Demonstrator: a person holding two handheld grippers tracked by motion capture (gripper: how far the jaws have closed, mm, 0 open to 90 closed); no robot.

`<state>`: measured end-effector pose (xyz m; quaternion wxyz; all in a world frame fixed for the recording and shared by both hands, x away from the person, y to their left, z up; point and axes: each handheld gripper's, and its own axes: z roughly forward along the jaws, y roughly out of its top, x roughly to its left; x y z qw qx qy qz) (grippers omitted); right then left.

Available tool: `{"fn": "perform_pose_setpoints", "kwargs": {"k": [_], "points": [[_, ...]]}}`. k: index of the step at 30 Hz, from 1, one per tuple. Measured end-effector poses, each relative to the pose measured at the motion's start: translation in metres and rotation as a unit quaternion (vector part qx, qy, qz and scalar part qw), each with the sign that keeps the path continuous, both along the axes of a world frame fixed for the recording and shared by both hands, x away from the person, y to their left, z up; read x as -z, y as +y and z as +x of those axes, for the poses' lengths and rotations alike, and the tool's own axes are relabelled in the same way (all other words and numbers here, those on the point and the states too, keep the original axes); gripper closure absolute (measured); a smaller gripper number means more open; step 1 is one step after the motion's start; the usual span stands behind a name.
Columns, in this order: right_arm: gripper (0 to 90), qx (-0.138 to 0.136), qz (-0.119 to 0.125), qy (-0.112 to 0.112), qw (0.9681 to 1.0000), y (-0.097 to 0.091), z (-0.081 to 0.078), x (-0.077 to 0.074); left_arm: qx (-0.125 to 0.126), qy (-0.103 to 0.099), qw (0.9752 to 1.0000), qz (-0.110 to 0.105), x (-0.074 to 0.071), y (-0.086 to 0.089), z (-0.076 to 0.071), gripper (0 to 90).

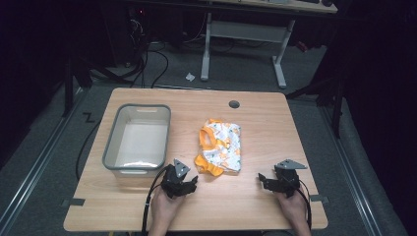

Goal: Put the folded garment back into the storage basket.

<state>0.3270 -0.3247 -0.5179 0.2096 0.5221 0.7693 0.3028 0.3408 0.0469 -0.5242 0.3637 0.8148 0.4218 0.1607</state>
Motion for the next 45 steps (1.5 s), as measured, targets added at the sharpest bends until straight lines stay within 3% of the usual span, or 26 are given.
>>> {"fn": "perform_pose_setpoints", "kwargs": {"k": [23,26,28,39,45], "points": [[23.8,0.000,-0.001,0.000,1.0000,-0.0002,0.0001,0.0000,0.003,0.002,1.0000,-0.002,0.0001,-0.0002,-0.0002,32.6],[23.8,0.001,0.000,0.000,1.0000,-0.0002,0.0001,0.0000,0.002,0.007,0.9999,-0.009,-0.0001,0.0003,-0.0007,30.5],[23.8,0.000,-0.001,0.000,1.0000,-0.0002,0.0002,0.0000,0.006,0.002,1.0000,0.003,0.0000,-0.0020,-0.0018,29.8],[23.8,0.000,0.000,-0.001,1.0000,-0.0004,0.0003,0.0000,0.017,0.009,0.9998,0.007,0.0005,-0.0070,-0.0013,18.0],[23.8,0.000,0.000,-0.001,1.0000,-0.0005,0.0003,0.0000,0.011,0.012,0.9998,0.007,-0.0001,-0.0077,-0.0011,19.0]]}}
